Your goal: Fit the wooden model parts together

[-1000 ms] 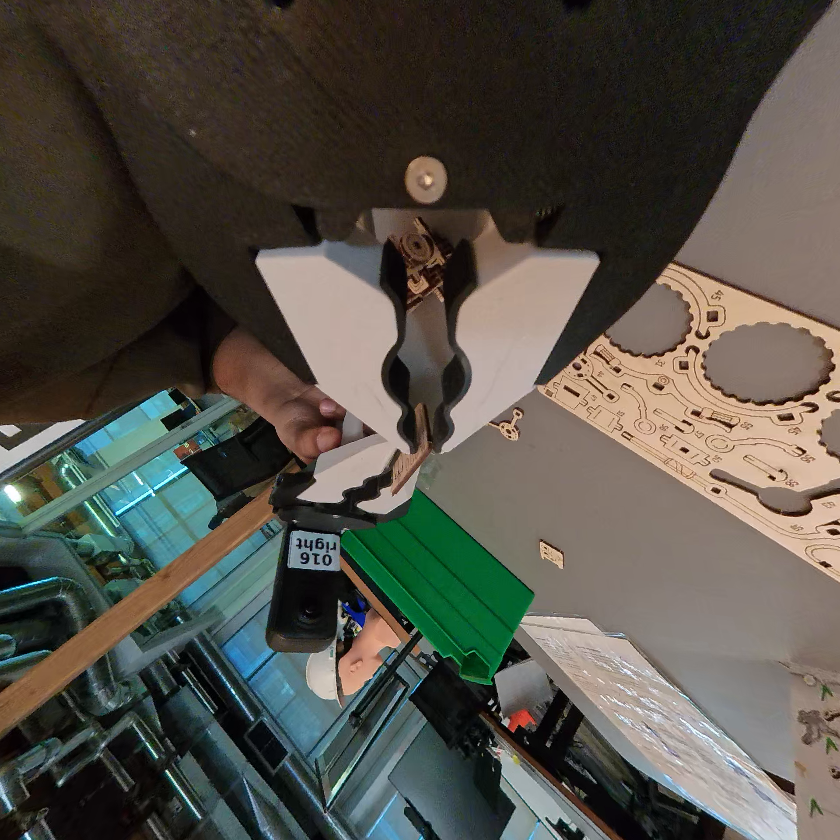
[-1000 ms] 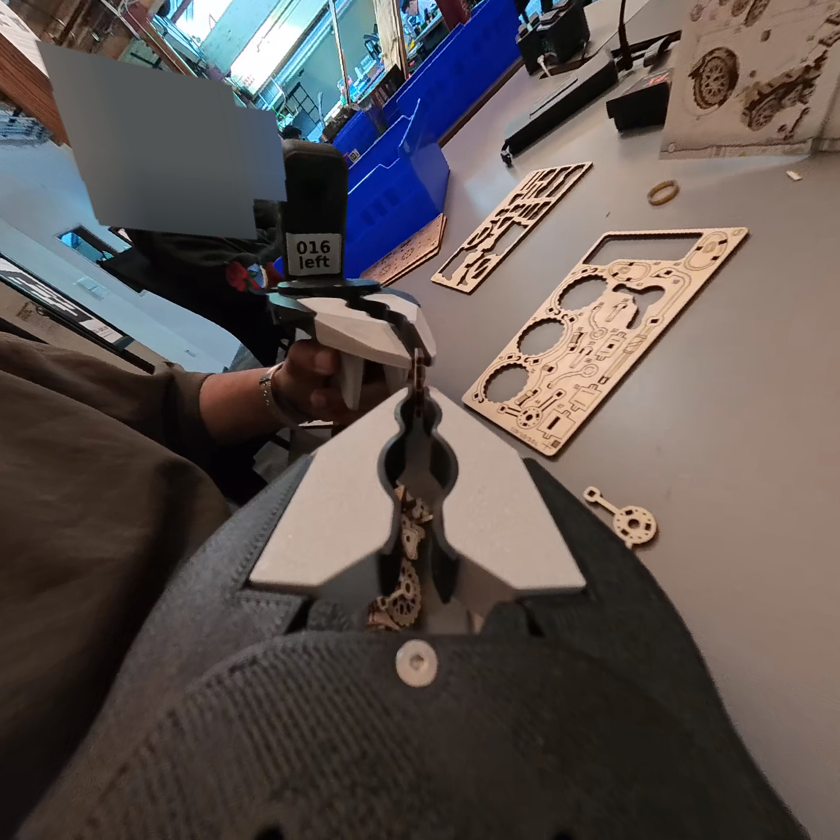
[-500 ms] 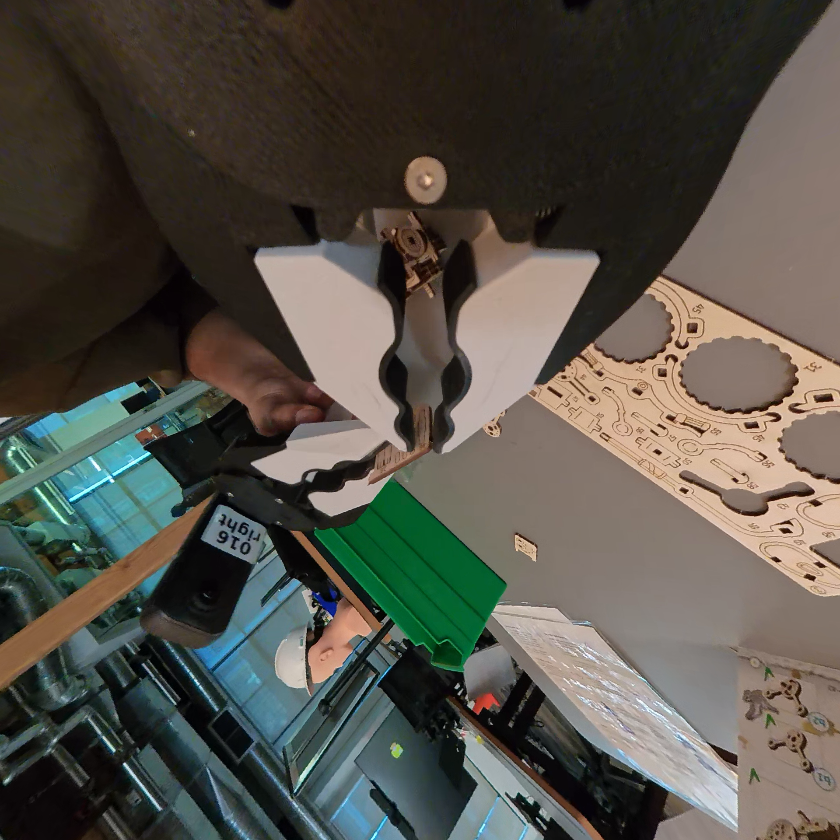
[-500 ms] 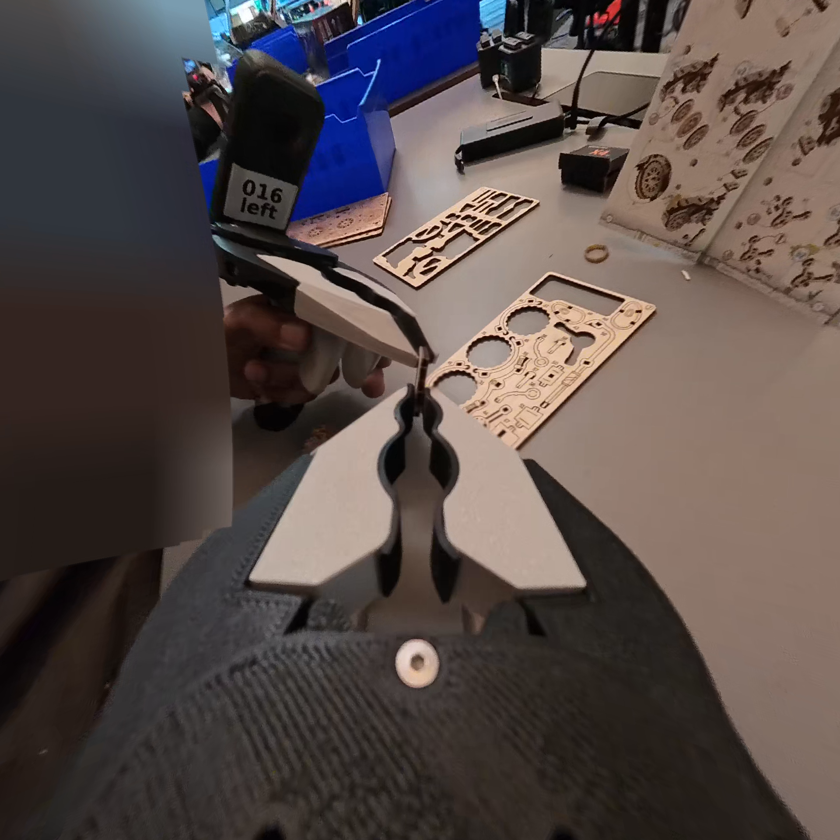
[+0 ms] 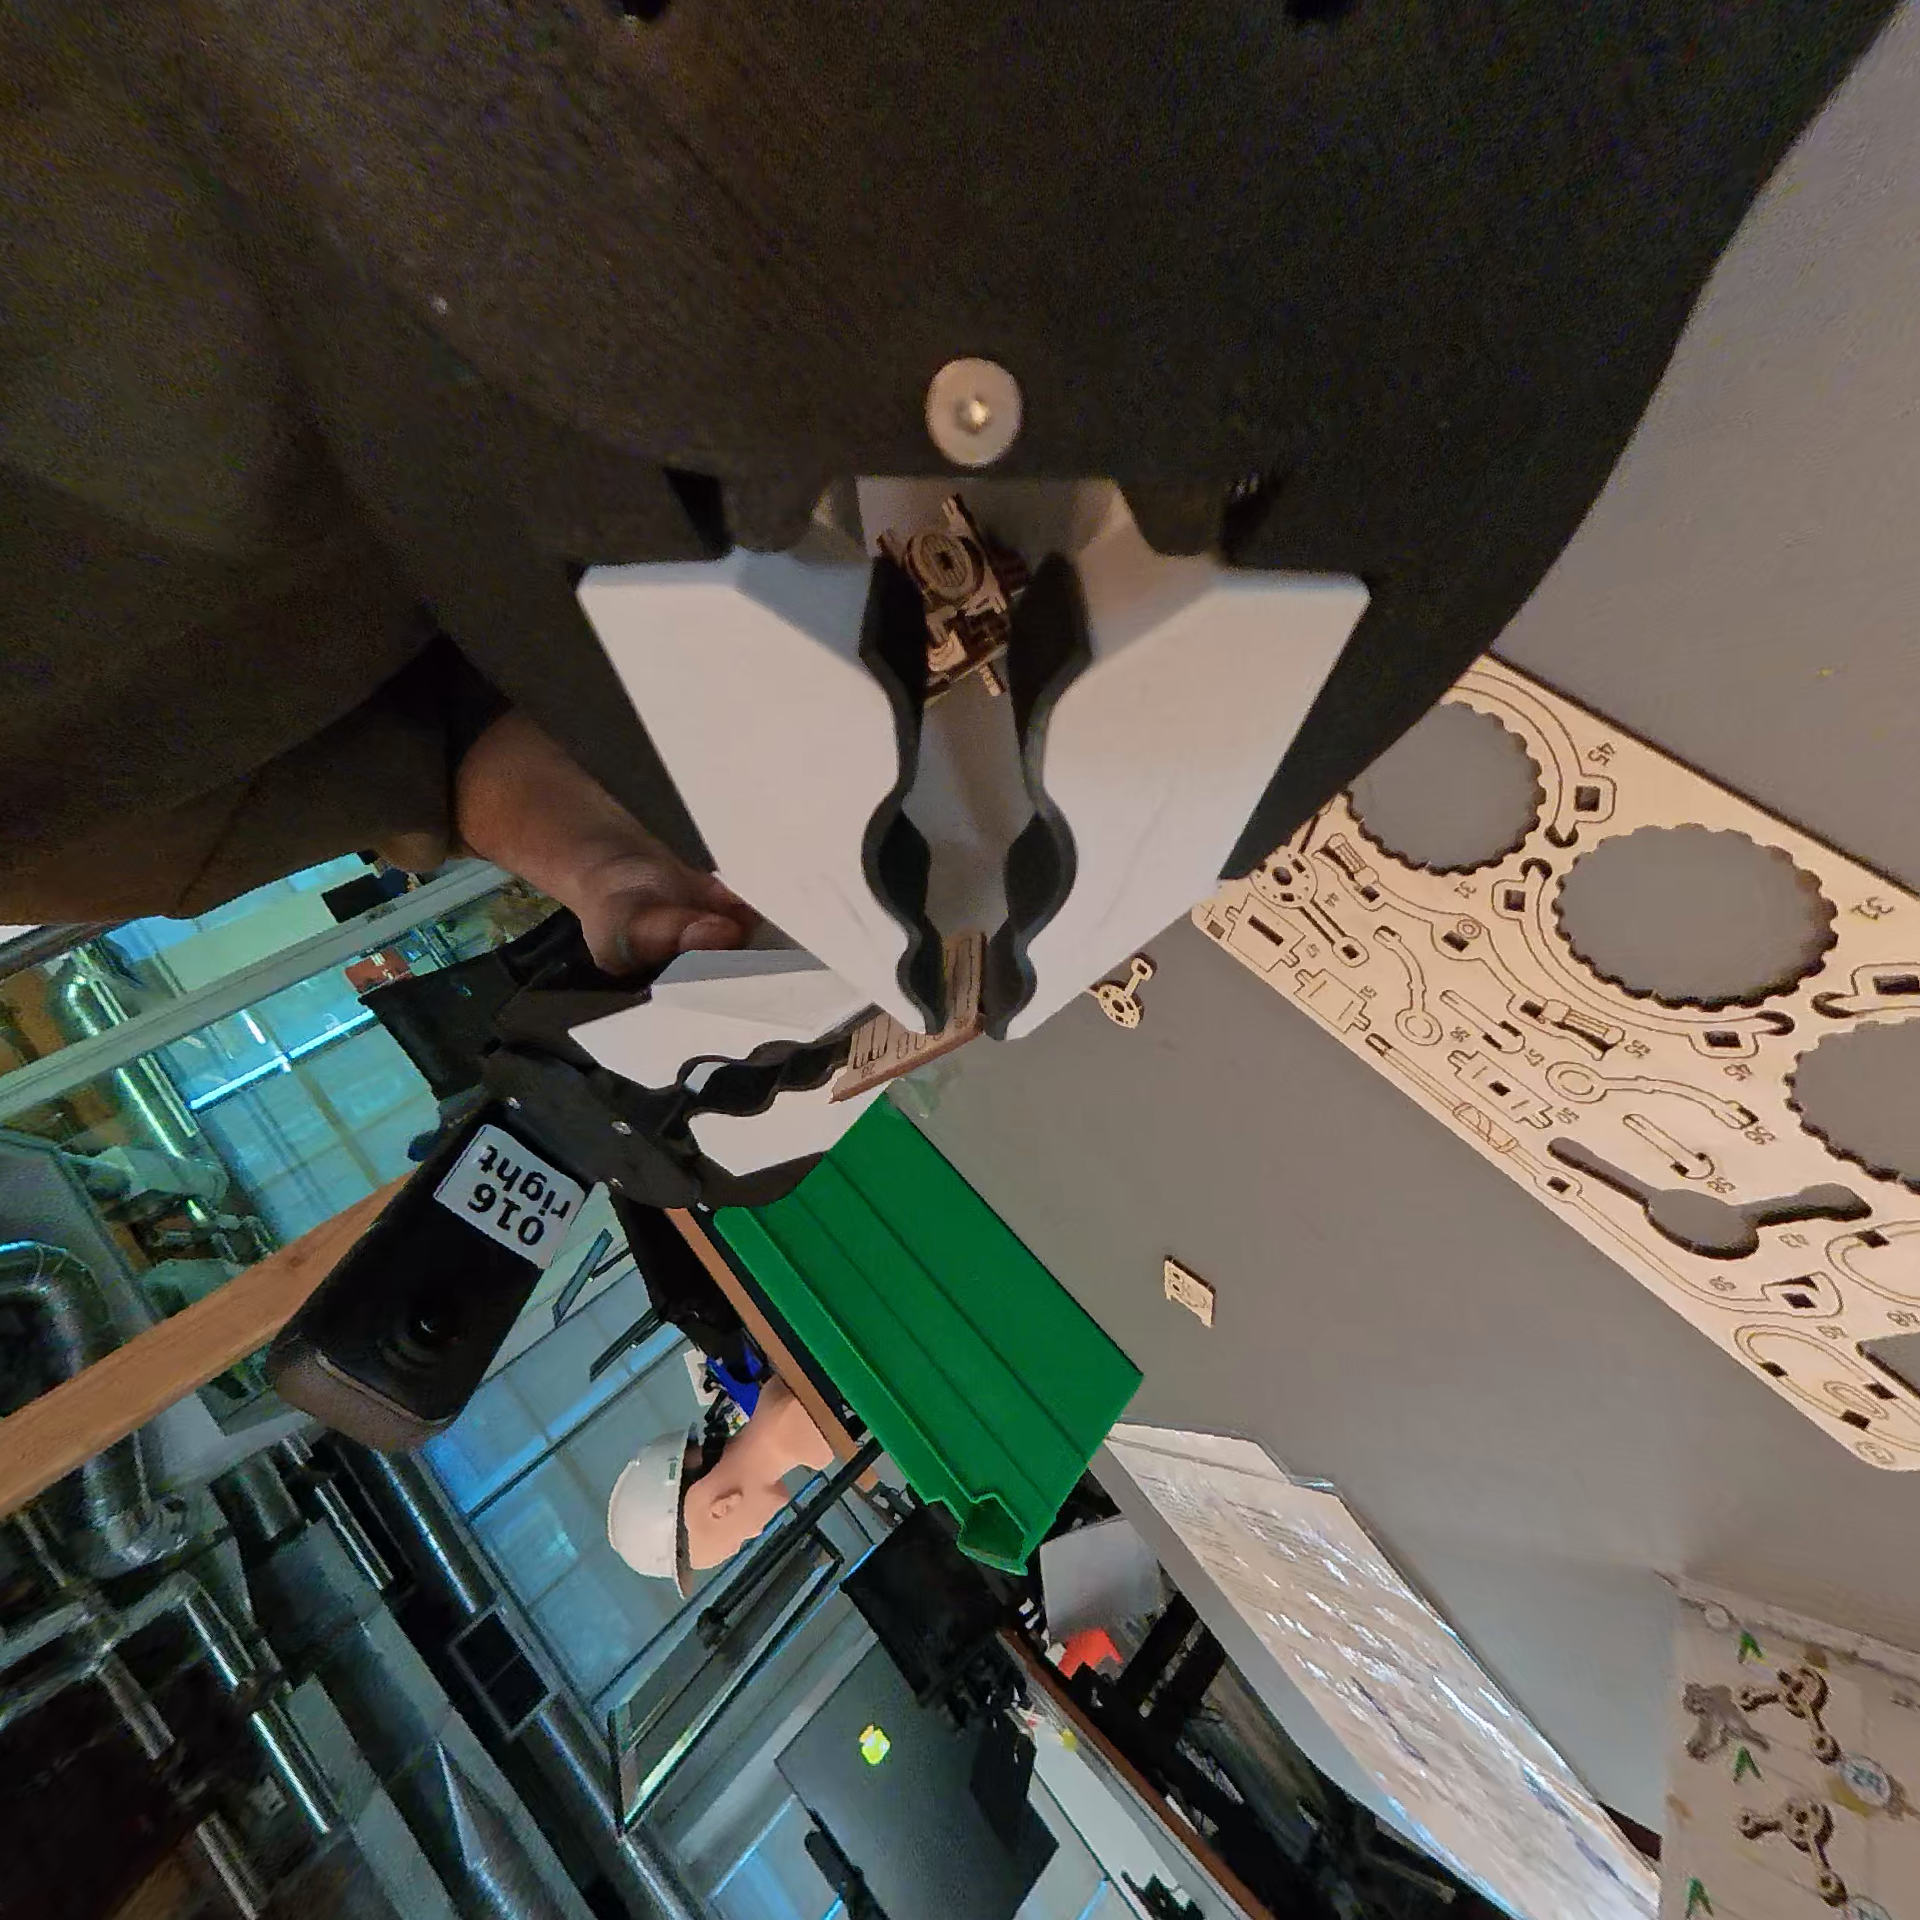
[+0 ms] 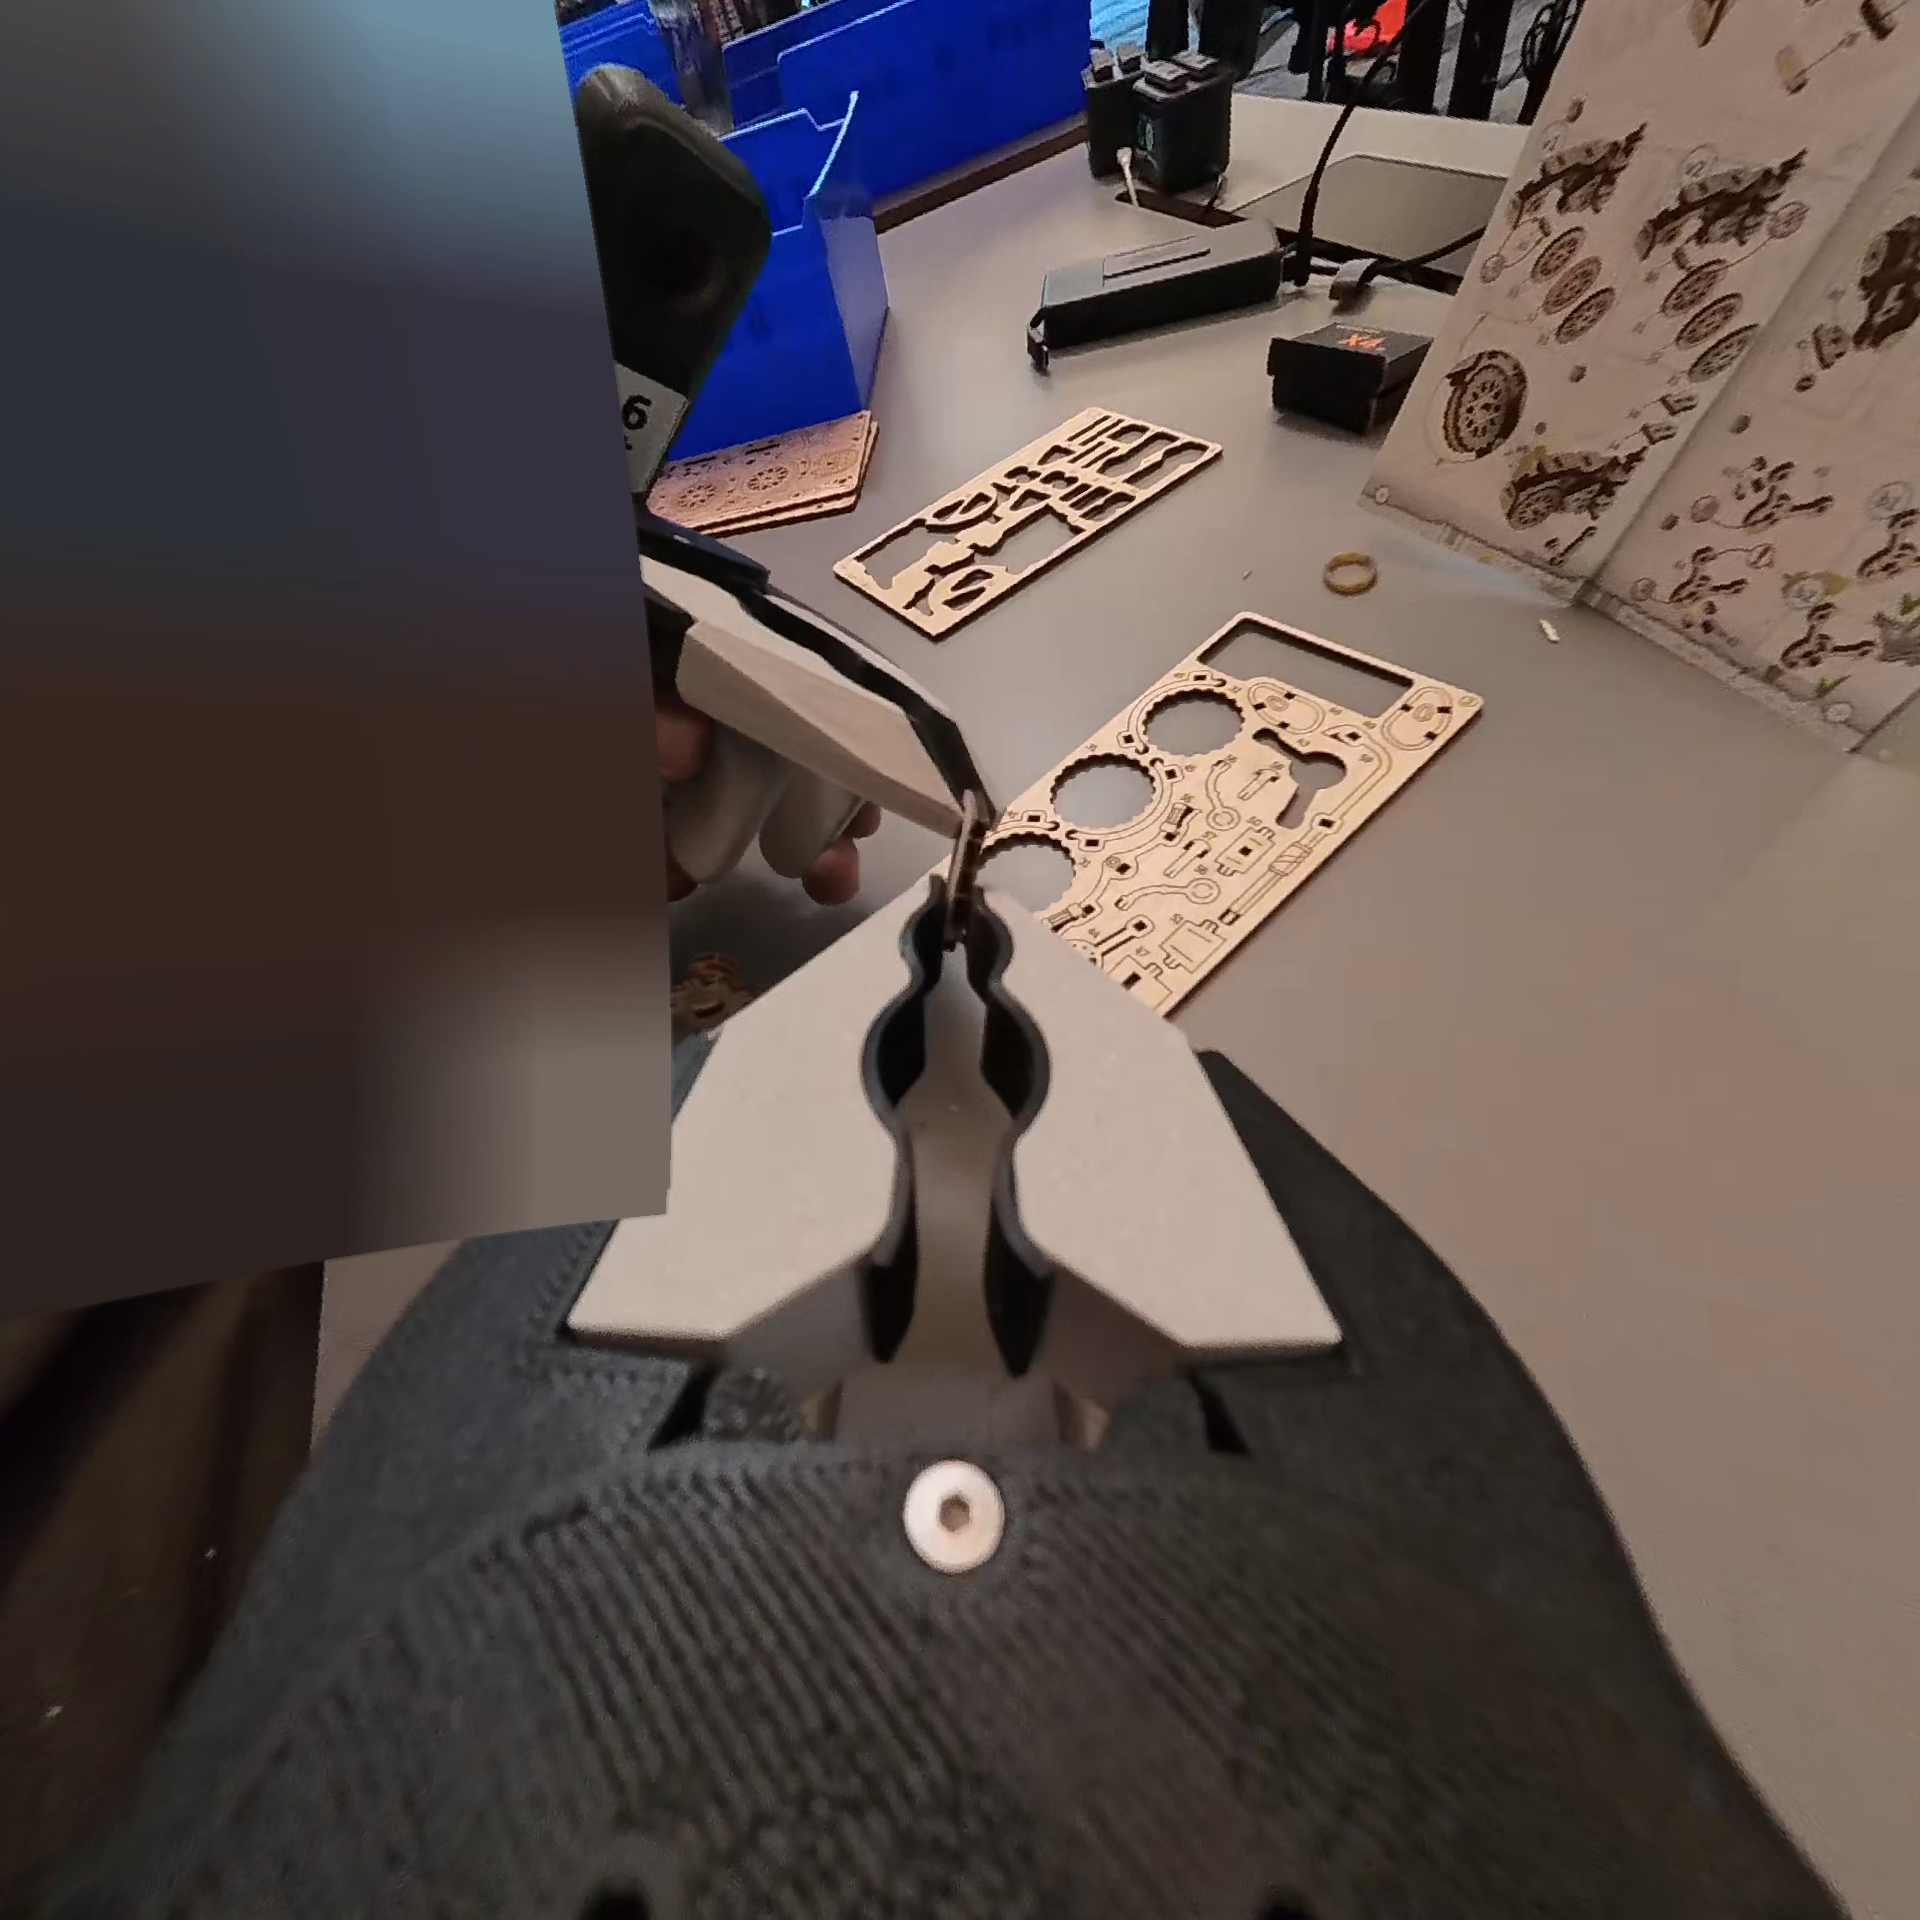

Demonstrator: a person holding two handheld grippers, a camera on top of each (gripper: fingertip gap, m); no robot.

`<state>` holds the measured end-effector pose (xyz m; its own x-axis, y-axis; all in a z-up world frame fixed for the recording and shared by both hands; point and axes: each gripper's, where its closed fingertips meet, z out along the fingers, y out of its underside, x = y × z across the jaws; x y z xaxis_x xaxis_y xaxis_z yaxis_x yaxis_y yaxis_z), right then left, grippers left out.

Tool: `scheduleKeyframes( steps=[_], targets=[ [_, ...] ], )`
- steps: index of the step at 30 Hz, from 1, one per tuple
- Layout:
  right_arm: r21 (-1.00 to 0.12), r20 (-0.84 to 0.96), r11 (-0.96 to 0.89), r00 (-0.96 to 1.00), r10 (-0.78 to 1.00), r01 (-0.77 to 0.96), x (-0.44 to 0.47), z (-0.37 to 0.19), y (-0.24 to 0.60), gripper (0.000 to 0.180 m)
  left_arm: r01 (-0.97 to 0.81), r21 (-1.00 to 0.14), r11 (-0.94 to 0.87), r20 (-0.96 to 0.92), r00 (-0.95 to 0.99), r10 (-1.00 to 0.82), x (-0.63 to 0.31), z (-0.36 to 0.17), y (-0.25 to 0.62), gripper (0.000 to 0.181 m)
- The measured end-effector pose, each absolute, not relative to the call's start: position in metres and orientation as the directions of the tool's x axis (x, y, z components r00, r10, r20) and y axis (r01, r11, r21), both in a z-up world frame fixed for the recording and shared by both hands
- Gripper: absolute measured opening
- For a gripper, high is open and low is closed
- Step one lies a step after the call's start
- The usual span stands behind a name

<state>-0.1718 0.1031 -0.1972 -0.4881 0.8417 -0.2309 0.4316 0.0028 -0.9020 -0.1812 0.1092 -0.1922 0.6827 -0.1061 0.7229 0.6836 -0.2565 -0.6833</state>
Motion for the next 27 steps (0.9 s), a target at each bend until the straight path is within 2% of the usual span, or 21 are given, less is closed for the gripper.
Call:
scheduleKeyframes(
  steps=[6, 11, 27],
  targets=[
    [-0.9, -0.224, 0.014, -0.488, 0.844, 0.436, -0.172, -0.2, 0.104, 0.001, 0.698, -0.662, -0.273, 0.741, 0.663, -0.104, -0.181, -0.195, 0.11, 0.004],
    [-0.884, -0.292, -0.057, -0.454, 0.842, 0.464, -0.175, -0.2, 0.107, 0.0, 0.657, -0.704, -0.269, 0.697, 0.712, -0.086, -0.182, -0.194, 0.111, 0.006],
    [-0.882, -0.08, 0.117, -0.389, 0.918, 0.456, -0.178, -0.208, 0.109, 0.0, 0.603, -0.734, -0.311, 0.624, 0.78, 0.041, -0.187, -0.205, 0.111, 0.005]
  ],
)
